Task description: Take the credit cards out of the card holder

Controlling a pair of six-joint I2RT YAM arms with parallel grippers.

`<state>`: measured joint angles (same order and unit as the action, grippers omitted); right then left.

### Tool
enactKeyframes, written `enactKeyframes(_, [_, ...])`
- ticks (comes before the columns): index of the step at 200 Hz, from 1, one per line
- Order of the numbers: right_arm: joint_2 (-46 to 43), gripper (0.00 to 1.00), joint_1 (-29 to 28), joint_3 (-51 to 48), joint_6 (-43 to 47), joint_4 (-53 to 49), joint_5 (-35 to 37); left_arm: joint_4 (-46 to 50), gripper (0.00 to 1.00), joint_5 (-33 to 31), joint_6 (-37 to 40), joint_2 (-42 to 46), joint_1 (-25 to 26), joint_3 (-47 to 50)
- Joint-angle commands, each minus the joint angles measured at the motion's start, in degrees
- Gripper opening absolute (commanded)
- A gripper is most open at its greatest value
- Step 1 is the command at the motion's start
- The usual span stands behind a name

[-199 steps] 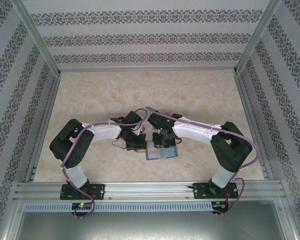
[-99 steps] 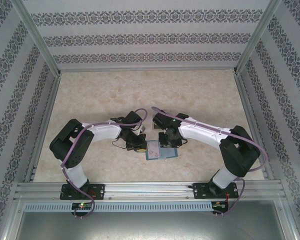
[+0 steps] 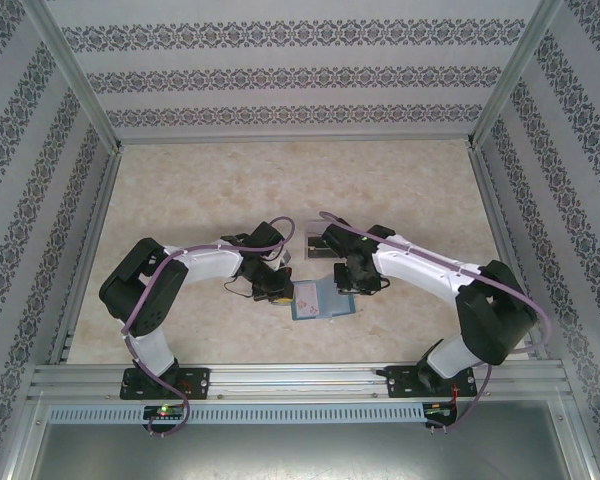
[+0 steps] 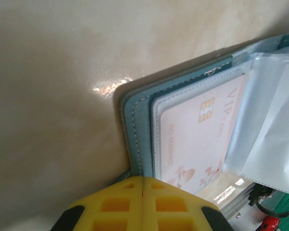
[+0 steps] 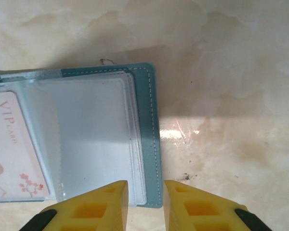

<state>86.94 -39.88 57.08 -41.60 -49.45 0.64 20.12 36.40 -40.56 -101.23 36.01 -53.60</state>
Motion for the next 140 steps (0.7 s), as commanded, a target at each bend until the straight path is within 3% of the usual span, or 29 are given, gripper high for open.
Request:
enactKeyframes(1, [-2.2, 0.27, -0.2, 2.0, 0.6, -1.2, 0.4, 1.9, 0.0, -0.3, 0.9, 0.2, 0.5, -1.1])
enactKeyframes(73, [-3.3, 0.25, -1.5, -0.7, -3.2, 17.9, -18.7, 2.3, 0.0, -0.4, 1.0, -0.3, 0.5, -1.8])
enactKeyframes(140, [4.0, 0.25, -1.4, -1.6, -3.6, 19.6, -20.1, 2.4, 0.0, -0.4, 1.2, -0.6, 0.5, -1.5])
